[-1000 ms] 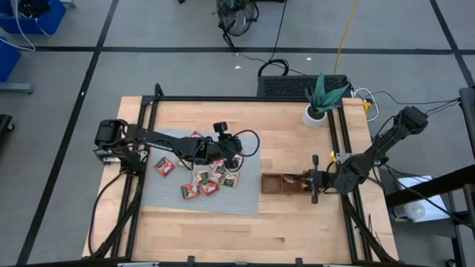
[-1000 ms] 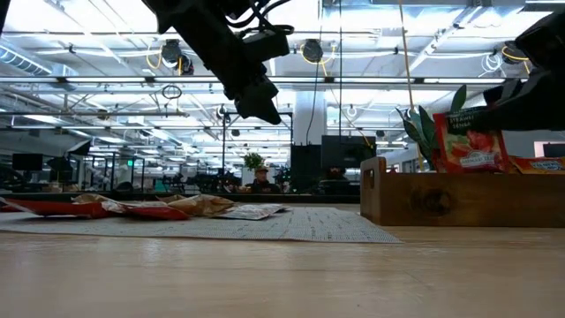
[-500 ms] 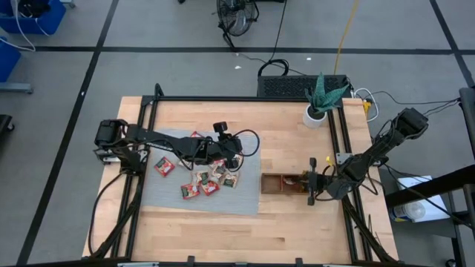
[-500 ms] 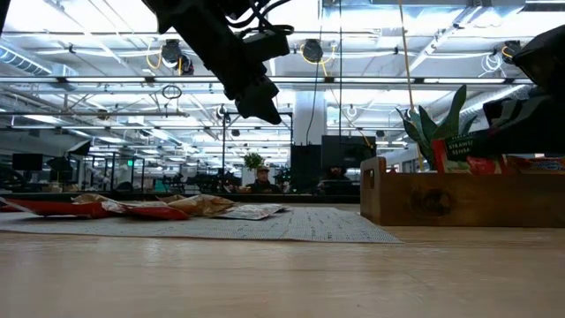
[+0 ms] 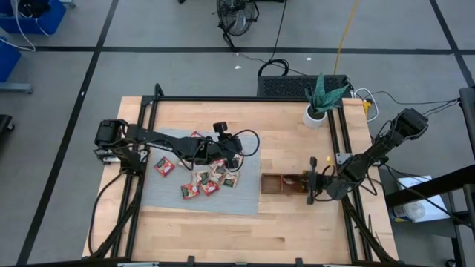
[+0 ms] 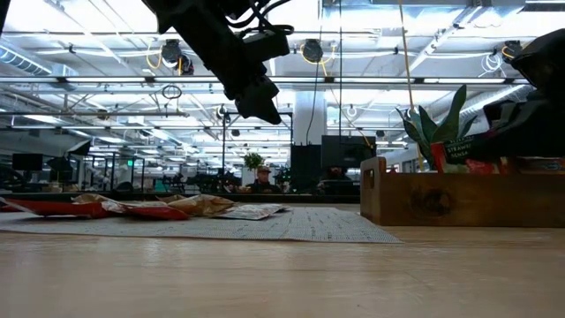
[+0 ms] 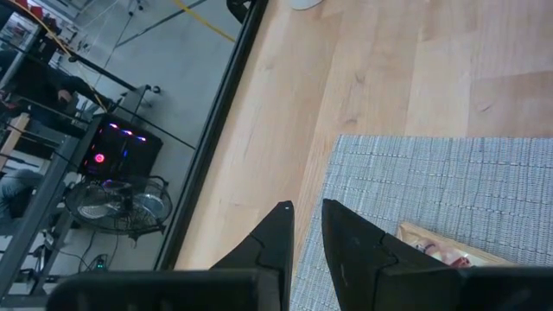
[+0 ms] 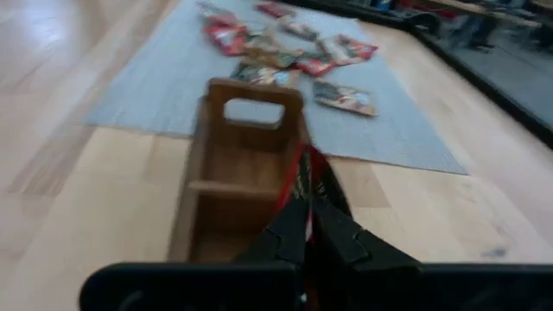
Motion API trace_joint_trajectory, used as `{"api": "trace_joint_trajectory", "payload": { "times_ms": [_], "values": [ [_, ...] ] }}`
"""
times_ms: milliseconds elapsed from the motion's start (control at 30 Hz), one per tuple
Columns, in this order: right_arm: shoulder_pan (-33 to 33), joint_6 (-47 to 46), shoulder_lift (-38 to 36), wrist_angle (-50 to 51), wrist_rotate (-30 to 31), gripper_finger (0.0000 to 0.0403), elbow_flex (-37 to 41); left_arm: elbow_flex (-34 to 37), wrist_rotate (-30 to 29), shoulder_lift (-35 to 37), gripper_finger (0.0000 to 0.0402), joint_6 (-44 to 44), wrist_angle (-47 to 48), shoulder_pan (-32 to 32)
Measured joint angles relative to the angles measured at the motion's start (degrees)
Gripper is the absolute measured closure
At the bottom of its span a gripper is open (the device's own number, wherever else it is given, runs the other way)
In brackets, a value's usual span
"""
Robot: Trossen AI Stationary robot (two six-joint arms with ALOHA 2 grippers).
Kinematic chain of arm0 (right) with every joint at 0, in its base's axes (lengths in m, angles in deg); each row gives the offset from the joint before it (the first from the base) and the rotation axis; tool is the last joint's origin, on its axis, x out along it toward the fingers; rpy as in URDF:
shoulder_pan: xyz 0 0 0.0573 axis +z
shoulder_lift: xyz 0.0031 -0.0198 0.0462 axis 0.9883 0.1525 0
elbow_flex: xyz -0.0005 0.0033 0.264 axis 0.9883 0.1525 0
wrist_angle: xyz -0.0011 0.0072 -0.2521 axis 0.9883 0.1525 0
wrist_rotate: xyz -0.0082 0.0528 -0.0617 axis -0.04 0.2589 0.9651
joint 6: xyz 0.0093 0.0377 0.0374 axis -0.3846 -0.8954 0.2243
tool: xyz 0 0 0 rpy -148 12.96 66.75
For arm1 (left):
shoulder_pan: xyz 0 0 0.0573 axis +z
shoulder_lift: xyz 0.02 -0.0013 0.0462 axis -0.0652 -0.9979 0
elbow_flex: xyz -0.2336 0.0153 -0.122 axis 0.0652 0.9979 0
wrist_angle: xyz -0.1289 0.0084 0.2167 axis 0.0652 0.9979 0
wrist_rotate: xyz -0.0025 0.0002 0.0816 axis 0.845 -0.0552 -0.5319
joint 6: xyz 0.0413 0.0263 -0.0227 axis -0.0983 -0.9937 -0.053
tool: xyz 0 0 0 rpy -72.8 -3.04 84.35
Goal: Pick & Place Tea
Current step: Put the red tea bag into the middle section of the wooden organizer
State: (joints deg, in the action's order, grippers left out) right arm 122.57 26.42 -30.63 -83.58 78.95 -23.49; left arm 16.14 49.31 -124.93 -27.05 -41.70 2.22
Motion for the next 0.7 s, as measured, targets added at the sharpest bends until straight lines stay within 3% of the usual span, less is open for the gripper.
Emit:
{"api": "trace_joint_trajectory", "payload": {
  "times_ms": [133, 400, 533, 700],
  "values": [
    [-0.02, -0.98, -0.09, 0.16, 3.41, 0.0372, 0.00, 0.00, 0.00, 0.00, 0.0332, -0.01, -0.02, 0.00],
    [-0.02, -0.07, -0.09, -1.16, 3.36, 0.0285, 0.00, 0.00, 0.00, 0.00, 0.0332, -0.02, 0.00, 0.00],
    [-0.02, 5.85, -0.11, -5.89, 3.57, 0.0257, 0.00, 0.00, 0.02, 0.00, 0.0332, -0.04, 0.00, 0.00],
    [-0.02, 19.58, -0.11, -16.80, 7.75, 0.0244, 0.00, 0.00, 0.02, -0.02, 0.0332, -0.07, 0.02, -0.02]
  ]
}}
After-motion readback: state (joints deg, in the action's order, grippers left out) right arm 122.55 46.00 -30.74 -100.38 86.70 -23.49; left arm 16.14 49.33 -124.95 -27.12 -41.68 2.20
